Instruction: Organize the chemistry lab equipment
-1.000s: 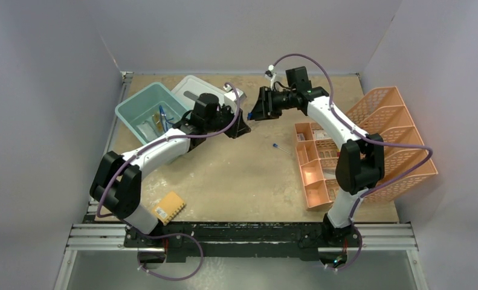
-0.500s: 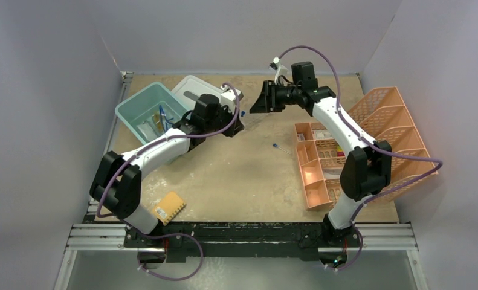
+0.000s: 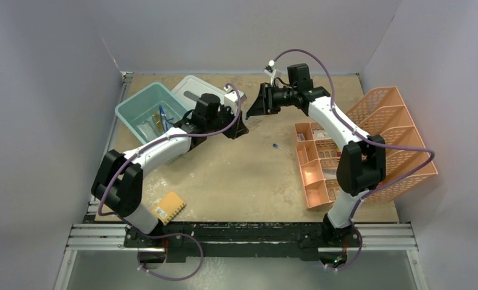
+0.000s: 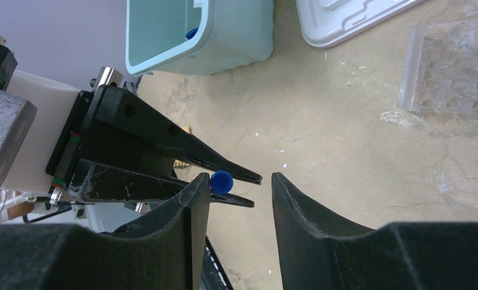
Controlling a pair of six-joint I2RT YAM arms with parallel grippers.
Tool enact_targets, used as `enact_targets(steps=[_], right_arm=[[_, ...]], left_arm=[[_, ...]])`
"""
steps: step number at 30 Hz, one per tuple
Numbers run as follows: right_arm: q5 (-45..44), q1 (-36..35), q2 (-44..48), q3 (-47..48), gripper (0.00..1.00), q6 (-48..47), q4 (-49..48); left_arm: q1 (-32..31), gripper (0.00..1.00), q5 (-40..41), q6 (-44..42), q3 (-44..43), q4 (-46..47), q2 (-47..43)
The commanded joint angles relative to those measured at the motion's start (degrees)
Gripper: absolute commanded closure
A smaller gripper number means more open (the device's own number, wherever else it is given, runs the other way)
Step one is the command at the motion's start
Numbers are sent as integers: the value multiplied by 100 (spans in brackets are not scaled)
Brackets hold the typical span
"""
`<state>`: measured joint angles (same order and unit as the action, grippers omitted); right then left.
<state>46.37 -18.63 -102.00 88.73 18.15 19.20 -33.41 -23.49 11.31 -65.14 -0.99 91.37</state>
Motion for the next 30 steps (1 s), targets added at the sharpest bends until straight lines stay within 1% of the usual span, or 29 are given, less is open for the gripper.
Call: enact_targets(steps=[1,3,6,8,13,17,18,19,21,22,24,25,26,27,30], right_arm=[[371,-61,-23,148,56,-81,25],[360,-70,-75,177,58,-160,145],[437,-87,-147,195,65,-162,225],[517,-100,-178,214,67,-172,262],[693,-135,-258,274,69,-194,358],[574,-155,-241,260,80,-194,311],[475,-160,-211,239,82,-184,278],[320,-161,-157,204,84,-155,226],[-68,-155,35,86,88,-62,131],[-336,-158,149,-52,88,16,14],[-1174,-149,388,-242,89,-125,-163],[-1654,-155,519,-390,90,-197,-348],[-2162,-150,630,-527,90,-154,-615],[-2647,-149,721,-637,90,-122,-799],[-3681,-180,764,-817,90,-377,-1049]], left_arm=[[6,100,-258,-26,-222,285,5],[3,100,-245,-41,-227,267,-5],[1,100,-237,-69,-247,223,-13],[5,100,-181,-113,-255,176,-12],[3,100,-196,-129,-262,168,-22],[8,100,-304,-58,-248,246,-6],[2,96,-283,-14,-251,255,-11],[1,88,-225,47,-250,264,-16],[11,67,22,296,-258,267,-50],[22,61,212,433,-267,243,-57],[76,53,370,659,-270,253,-79],[106,44,405,759,-244,314,-103],[146,41,432,873,-214,403,-123],[181,40,440,974,-176,497,-149],[258,39,605,1205,-153,669,-157]])
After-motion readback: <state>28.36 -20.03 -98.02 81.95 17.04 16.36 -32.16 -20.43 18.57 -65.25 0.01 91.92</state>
